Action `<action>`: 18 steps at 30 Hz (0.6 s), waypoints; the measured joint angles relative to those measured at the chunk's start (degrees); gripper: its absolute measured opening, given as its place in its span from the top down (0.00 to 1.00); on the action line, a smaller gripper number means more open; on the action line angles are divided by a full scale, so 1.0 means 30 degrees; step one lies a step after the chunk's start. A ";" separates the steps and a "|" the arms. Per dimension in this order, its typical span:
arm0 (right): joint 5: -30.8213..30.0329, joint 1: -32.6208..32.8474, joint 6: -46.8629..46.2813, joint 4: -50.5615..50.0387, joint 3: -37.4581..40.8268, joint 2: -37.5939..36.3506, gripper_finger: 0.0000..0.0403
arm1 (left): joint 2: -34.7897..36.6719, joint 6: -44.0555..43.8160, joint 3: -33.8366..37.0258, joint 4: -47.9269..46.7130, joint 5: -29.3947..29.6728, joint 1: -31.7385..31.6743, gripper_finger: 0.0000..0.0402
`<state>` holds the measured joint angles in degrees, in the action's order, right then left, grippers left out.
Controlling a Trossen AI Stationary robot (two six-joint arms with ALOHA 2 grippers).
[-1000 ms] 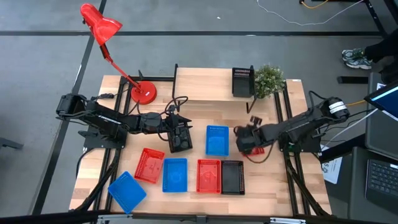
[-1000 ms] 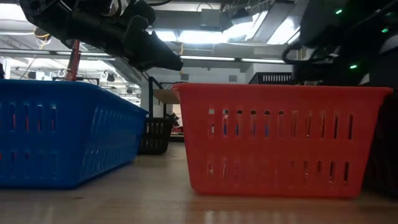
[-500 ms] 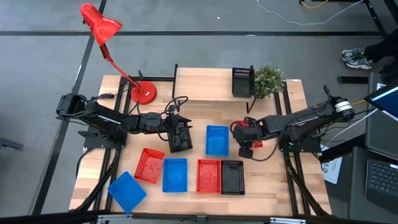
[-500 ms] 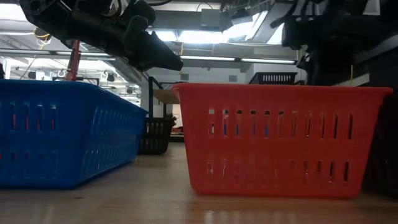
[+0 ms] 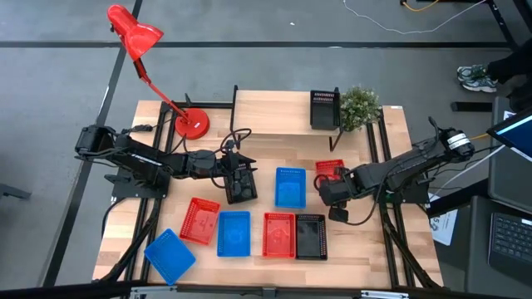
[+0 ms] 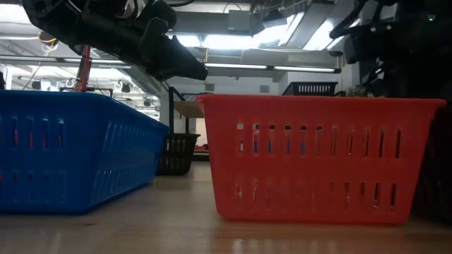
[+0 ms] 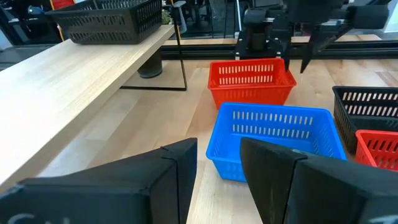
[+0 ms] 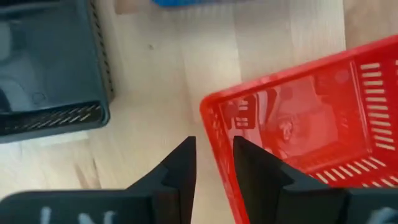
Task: Stack baskets on shelf by color
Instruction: Put the right red bin on the shelf
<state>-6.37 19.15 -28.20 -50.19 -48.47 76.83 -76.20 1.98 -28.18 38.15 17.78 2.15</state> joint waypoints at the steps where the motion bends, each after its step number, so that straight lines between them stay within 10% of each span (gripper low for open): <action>1: 0.0025 0.0009 -0.0003 -0.0192 0.0008 0.0004 0.74 | 0.0000 -0.0020 0.0000 0.0000 0.0000 0.0007 0.71; 18: -0.0481 0.0330 -0.0010 -0.1174 0.0016 0.0004 0.74 | 0.0000 0.0029 0.0000 0.0000 0.0000 0.0000 0.71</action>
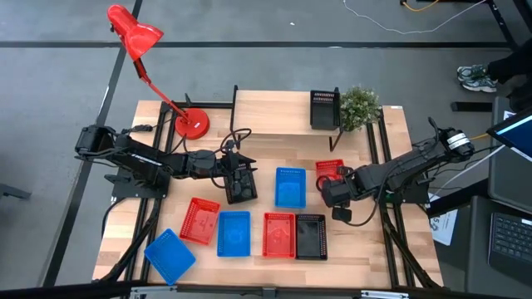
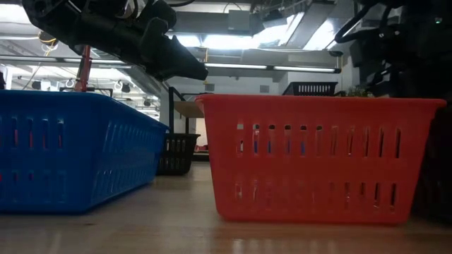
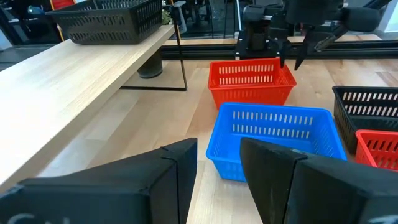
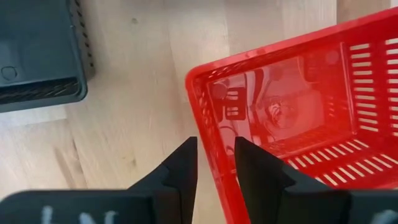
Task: Stack baskets on shelf by color
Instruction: Put the right red bin on the shelf
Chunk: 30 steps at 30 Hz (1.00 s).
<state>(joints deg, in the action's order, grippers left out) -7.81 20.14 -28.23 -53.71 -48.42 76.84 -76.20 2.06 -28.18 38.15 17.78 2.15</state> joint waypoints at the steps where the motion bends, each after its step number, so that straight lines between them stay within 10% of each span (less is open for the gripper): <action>1: 0.0000 0.0043 0.0000 0.0000 0.0000 0.0005 0.74 | 0.0000 -0.0007 0.0000 0.0000 0.0000 0.0005 0.71; 22: -0.0040 0.1144 -0.2023 0.3916 0.4873 0.0015 0.74 | 0.0000 -0.0029 0.0000 0.0005 0.0000 0.0000 0.71; 30: -0.0131 0.1144 -0.3537 0.4659 0.4033 0.0015 0.97 | 0.0000 -0.0029 0.0000 0.0007 -0.0007 0.0004 0.71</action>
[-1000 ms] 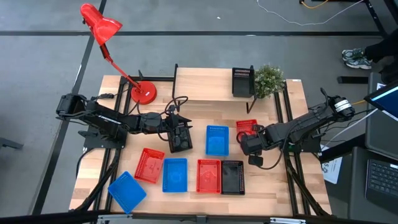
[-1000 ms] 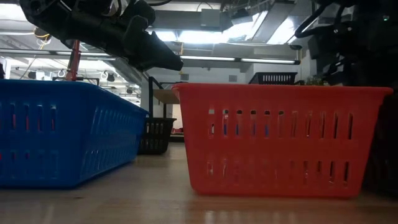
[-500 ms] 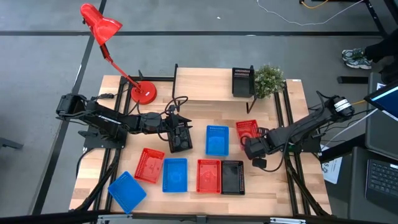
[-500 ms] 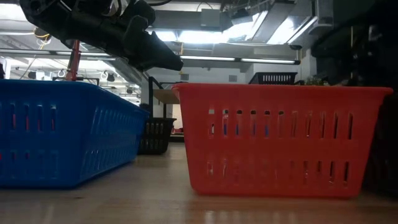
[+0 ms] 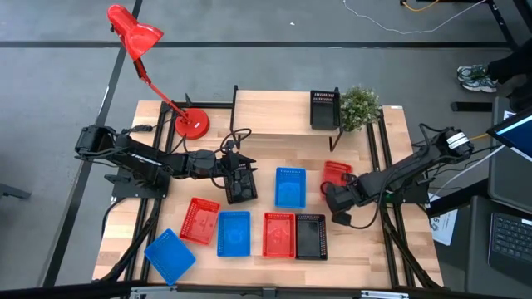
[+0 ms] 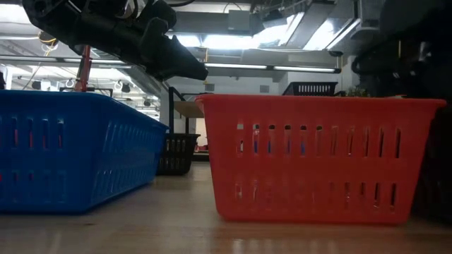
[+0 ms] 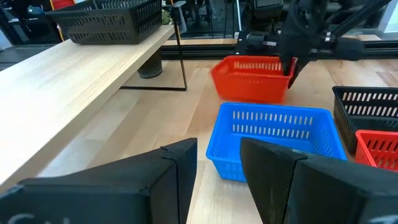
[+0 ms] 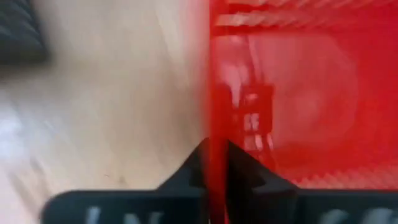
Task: Stack baskets on shelf by color
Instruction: Put the right red bin on the shelf
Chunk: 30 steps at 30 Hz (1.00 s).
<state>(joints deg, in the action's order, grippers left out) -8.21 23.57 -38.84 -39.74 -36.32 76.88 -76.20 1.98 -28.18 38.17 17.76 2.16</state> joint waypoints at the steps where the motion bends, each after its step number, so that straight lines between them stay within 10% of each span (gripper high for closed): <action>1: 0.0032 -0.0007 -0.0043 -0.0043 -0.0285 0.0007 0.98 | 0.0000 -0.0004 0.0000 -0.0007 0.0004 0.0000 0.71; 11: -0.1508 0.0000 0.0337 -0.2680 -0.7391 -0.0004 1.00 | 0.0000 0.0022 0.0000 -0.0007 0.0000 -0.0001 0.71; 20: -0.6446 -0.1367 1.0646 0.0869 -1.2328 -0.0015 1.00 | 0.0000 0.0029 0.0000 -0.0007 0.0000 0.0004 0.71; 30: -0.3577 -0.8495 1.7224 0.3555 -1.6138 0.0423 1.00 | 0.0000 0.0022 0.0000 -0.0007 0.0000 0.0000 0.71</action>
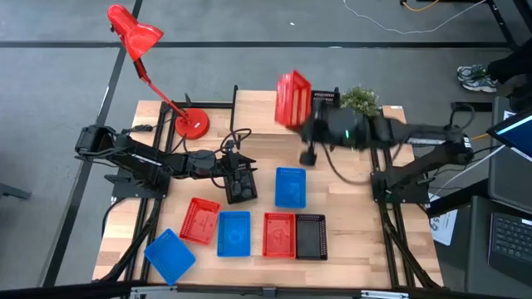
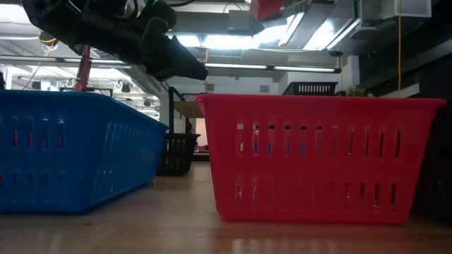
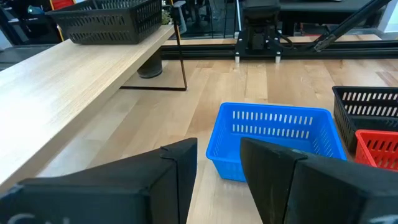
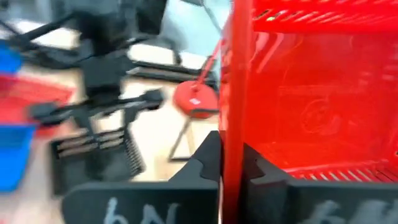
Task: Stack baskets on shelf by color
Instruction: Put the right red bin on the shelf
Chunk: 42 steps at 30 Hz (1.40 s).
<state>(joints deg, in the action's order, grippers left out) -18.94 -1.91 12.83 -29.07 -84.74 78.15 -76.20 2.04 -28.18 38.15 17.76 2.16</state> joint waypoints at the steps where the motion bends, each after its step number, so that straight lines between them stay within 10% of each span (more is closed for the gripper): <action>1: 0.0731 -0.0752 0.0100 -0.0165 -0.0367 0.0288 1.00 | 0.0000 0.0000 0.0000 0.0000 0.0000 0.0000 0.71; 7: 0.4315 -0.3914 0.0255 -0.2804 -0.2577 0.3402 1.00 | 0.0000 0.0000 0.0000 -0.0007 -0.0007 0.0003 0.71; 18: 0.4517 -0.5114 0.0141 -0.8727 -0.6328 0.9000 1.00 | 0.0000 -0.0007 0.0000 -0.0015 -0.0007 0.0004 0.71; 42: 0.2819 -0.5333 0.0309 -1.2942 -0.6378 1.0324 1.00 | 0.0000 -0.0022 0.0001 -0.0579 -0.0006 0.0004 0.71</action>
<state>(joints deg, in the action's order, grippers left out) -10.48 -17.91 13.76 -67.90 -103.88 109.12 -76.20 1.98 -28.18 36.41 17.74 2.17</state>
